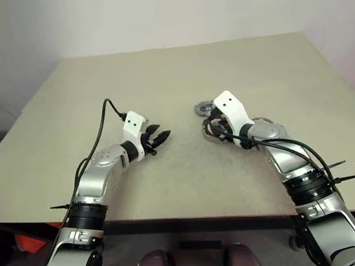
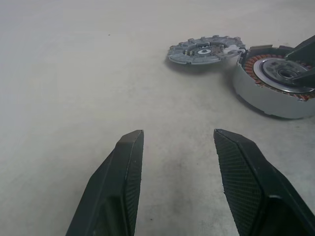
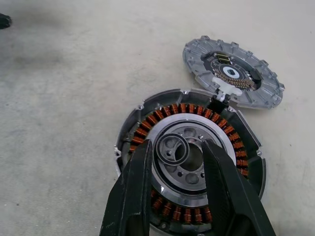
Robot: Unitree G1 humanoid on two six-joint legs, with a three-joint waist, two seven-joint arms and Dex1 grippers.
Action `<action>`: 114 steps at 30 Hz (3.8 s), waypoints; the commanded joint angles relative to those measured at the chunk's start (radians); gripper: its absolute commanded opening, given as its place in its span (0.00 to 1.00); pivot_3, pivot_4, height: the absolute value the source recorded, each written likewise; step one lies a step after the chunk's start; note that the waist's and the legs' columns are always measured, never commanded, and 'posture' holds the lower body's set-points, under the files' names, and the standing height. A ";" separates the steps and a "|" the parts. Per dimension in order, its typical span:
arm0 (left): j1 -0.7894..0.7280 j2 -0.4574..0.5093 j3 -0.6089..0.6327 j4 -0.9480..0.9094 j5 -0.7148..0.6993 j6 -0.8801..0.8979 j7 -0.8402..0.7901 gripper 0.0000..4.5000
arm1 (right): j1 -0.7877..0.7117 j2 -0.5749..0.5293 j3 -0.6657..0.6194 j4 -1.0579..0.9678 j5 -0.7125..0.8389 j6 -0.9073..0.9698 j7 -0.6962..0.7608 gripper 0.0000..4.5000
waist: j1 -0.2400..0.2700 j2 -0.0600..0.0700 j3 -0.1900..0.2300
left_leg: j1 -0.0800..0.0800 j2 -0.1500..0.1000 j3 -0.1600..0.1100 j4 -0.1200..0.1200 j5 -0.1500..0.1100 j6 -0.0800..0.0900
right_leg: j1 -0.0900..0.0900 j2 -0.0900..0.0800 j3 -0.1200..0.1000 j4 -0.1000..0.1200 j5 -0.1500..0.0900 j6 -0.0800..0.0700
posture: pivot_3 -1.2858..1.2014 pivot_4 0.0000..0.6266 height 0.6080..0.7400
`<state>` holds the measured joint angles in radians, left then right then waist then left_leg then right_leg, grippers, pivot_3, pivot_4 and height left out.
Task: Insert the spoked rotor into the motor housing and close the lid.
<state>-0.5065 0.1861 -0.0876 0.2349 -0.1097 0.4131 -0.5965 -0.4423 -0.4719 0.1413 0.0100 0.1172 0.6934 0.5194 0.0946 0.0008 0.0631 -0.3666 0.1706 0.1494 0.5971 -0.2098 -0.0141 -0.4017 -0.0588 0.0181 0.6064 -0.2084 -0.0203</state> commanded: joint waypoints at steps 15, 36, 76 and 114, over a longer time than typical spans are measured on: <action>-0.008 0.010 -0.001 -0.025 -0.006 -0.020 0.020 0.54 | -0.047 0.008 -0.033 0.059 -0.011 -0.028 -0.013 0.14 | 0.002 0.000 0.000 | 0.000 0.000 0.000 0.000 0.000 0.000 | 0.000 0.000 0.000 0.000 0.000 0.000 | 0.52 0.00 1.00; -0.003 0.013 -0.015 -0.018 -0.005 -0.029 0.017 0.54 | -0.050 -0.015 -0.063 0.025 0.001 -0.019 -0.011 0.14 | 0.001 0.000 0.000 | -0.001 0.000 0.000 0.000 0.000 0.000 | 0.000 0.000 0.000 0.000 0.000 0.000 | 0.52 0.00 1.00; -0.025 0.035 -0.010 0.017 -0.002 -0.051 0.024 0.54 | -0.019 -0.003 -0.045 0.022 -0.002 0.000 -0.008 0.14 | 0.000 0.000 0.000 | 0.000 0.000 0.000 0.000 0.000 0.000 | 0.000 0.000 0.000 0.000 0.000 0.000 | 0.52 0.00 1.00; -0.017 0.035 -0.017 0.041 0.001 -0.069 0.023 0.54 | -0.063 -0.004 -0.109 0.054 0.010 -0.013 -0.023 0.18 | 0.000 0.000 0.000 | 0.000 0.000 0.000 0.000 0.000 0.000 | 0.000 0.000 0.000 0.000 0.000 0.000 | 0.52 0.00 1.00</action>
<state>-0.5064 0.2148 -0.1096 0.2983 -0.1098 0.3631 -0.5755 -0.4803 -0.4739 0.0532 0.0672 0.1212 0.6995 0.4984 0.0948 0.0008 0.0630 -0.3668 0.1706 0.1497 0.5973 -0.2096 -0.0144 -0.4019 -0.0586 0.0176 0.6067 -0.2084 -0.0203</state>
